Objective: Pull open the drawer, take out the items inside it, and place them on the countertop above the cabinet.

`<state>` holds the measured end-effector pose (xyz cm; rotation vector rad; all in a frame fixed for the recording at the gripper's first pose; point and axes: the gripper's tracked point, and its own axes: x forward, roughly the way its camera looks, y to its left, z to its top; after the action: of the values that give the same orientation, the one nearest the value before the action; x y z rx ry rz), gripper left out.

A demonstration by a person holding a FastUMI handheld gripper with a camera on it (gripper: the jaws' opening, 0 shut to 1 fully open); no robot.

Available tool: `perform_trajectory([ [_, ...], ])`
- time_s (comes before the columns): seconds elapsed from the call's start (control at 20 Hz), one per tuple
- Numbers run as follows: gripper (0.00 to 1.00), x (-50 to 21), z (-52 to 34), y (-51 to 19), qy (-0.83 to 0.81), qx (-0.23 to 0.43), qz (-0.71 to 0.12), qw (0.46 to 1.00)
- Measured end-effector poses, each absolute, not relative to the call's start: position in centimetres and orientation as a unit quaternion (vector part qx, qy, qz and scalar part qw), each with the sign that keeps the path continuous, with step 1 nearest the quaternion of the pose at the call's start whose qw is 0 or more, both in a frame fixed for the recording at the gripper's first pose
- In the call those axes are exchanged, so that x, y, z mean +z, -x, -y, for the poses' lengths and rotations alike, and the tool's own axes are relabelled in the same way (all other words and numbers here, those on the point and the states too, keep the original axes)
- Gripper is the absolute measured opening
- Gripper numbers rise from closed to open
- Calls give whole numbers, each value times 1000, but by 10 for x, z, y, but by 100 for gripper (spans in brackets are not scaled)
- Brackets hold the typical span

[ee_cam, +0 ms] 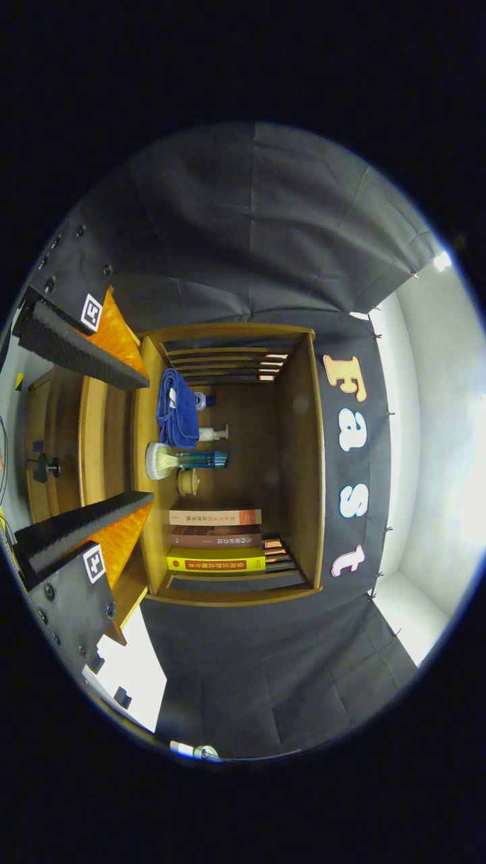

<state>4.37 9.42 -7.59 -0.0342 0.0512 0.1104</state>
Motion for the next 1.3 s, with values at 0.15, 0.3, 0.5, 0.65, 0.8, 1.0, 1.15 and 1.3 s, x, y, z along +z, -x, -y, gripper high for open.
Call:
perform_trajectory([
  [0.15,99,-89,-89,-30,16,51,-18,998],
  [0.3,98,-98,-82,-23,19,43,-9,999],
  [0.5,98,-116,-76,-25,14,36,-15,999],
  [0.65,98,-142,-70,-24,13,31,-28,999],
  [0.8,99,-172,-72,-27,22,36,-42,998],
  [1.0,99,-200,-77,-28,27,45,-62,997],
  [1.15,98,-218,-71,-38,23,38,-73,996],
  [1.3,98,-231,-58,-54,8,18,-82,996],
])
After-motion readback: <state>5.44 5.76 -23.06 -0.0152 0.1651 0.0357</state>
